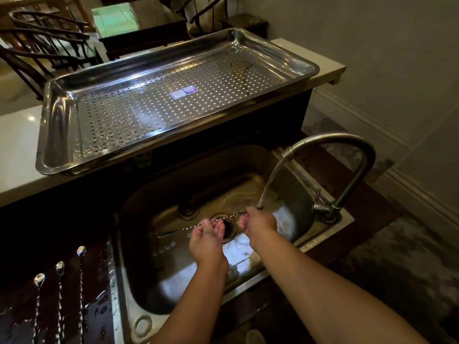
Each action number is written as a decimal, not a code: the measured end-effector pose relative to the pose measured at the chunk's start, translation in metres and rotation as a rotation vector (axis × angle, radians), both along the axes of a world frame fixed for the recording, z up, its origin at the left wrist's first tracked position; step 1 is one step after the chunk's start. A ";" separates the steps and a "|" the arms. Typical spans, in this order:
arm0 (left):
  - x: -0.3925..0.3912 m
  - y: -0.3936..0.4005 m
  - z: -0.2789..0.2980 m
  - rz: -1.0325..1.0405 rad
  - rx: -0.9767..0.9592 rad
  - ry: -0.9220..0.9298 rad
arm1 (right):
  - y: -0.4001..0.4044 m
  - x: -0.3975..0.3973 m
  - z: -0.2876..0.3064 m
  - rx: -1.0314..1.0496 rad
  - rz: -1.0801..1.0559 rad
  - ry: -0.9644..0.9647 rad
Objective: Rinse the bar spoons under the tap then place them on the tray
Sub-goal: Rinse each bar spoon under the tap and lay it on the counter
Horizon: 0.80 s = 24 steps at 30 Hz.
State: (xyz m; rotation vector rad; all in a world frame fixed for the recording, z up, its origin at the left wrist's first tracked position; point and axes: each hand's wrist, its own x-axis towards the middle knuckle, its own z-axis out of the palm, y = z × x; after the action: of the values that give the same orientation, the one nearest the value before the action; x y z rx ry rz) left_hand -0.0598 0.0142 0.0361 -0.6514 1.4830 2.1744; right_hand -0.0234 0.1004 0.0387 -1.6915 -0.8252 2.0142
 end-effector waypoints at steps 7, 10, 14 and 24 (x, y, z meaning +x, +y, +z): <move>0.005 -0.003 -0.003 -0.008 0.004 0.039 | -0.031 -0.011 0.003 -0.056 0.060 0.093; 0.004 -0.004 -0.002 -0.043 -0.031 0.044 | -0.030 -0.008 0.001 -0.058 0.073 0.118; 0.011 0.004 0.001 -0.098 -0.061 0.047 | -0.025 -0.002 -0.001 -0.044 0.064 0.132; 0.019 0.030 0.001 -0.138 0.052 -0.044 | 0.019 0.022 0.008 0.014 -0.025 0.069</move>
State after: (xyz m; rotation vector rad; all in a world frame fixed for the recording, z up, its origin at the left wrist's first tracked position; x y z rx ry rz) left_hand -0.0409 0.0443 0.0374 -0.5594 1.4016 2.0733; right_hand -0.0018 0.1190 0.0462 -1.6074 -0.7898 2.0328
